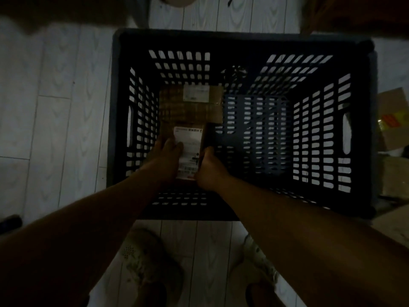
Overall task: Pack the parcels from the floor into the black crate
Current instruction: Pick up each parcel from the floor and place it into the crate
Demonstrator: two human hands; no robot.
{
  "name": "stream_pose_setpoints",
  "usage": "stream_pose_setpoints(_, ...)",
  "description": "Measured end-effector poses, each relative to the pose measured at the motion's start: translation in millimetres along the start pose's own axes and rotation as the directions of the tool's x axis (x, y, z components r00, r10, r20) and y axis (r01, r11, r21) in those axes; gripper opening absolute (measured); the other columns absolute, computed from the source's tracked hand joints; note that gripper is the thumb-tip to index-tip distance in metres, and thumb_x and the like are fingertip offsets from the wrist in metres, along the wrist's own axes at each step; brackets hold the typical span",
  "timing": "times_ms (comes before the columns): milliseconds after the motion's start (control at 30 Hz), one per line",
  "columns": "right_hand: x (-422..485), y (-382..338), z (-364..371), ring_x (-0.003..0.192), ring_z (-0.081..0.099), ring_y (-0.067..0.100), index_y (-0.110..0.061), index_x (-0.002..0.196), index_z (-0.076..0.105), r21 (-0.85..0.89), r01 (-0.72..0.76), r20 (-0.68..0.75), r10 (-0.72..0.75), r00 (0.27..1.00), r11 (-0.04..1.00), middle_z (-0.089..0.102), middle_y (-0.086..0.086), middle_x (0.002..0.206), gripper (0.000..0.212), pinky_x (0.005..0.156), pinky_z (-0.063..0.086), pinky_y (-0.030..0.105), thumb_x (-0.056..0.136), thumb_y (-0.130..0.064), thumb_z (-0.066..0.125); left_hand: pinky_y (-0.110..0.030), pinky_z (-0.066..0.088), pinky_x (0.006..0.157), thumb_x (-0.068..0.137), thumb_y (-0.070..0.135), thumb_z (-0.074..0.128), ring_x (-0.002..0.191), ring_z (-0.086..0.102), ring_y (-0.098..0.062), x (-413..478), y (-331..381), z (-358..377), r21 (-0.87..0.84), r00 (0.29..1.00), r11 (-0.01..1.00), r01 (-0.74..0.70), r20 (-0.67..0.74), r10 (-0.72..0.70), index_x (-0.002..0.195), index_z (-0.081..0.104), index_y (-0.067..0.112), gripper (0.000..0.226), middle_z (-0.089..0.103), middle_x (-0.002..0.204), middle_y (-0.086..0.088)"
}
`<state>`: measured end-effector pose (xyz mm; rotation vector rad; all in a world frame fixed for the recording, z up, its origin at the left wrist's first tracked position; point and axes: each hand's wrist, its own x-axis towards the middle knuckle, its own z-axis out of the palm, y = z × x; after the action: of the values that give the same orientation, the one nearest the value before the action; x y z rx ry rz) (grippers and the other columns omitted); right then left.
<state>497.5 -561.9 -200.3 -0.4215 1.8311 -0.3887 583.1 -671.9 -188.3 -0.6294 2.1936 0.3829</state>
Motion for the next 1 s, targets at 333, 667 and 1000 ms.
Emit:
stream_pose_setpoints(333,-19,-16,-5,0.113,0.053,0.026,-0.013,0.141,0.026,-0.045,0.04,0.122,-0.034,0.992,0.998,0.049,0.011,0.133,0.066,0.097,0.046,0.037,0.089,-0.03,0.064,-0.053,0.019,0.116,0.085,0.046,0.06,0.145,0.001,-0.037,-23,-20,-7,-0.01,1.0,1.0,0.029,-0.002,-0.029,0.151,0.003,0.019,0.091,0.0,0.158,-0.015)
stream_pose_setpoints(667,-229,-66,-142,0.112,0.053,0.023,-0.011,0.13,0.048,-0.126,0.052,-0.01,-0.054,0.998,0.991,0.052,0.0,0.113,0.042,0.084,0.043,0.025,0.094,-0.033,0.055,-0.04,0.018,0.114,0.091,0.044,0.052,0.135,0.026,-0.032,-217,19,-166,-0.203,0.996,0.978,0.043,-0.069,-0.058,0.149,0.02,0.015,0.072,0.028,0.15,-0.013)
stream_pose_setpoints(1000,-476,-94,-241,0.111,0.056,0.023,-0.018,0.132,0.051,-0.22,0.163,-0.171,-0.203,0.964,0.962,0.056,0.006,0.13,0.045,0.093,0.047,0.03,0.091,-0.037,0.057,-0.036,0.022,0.112,0.093,0.031,0.055,0.139,0.024,-0.031,-449,100,-271,-0.379,0.967,0.924,0.057,-0.211,-0.146,0.149,0.018,0.014,0.069,0.027,0.151,-0.018)
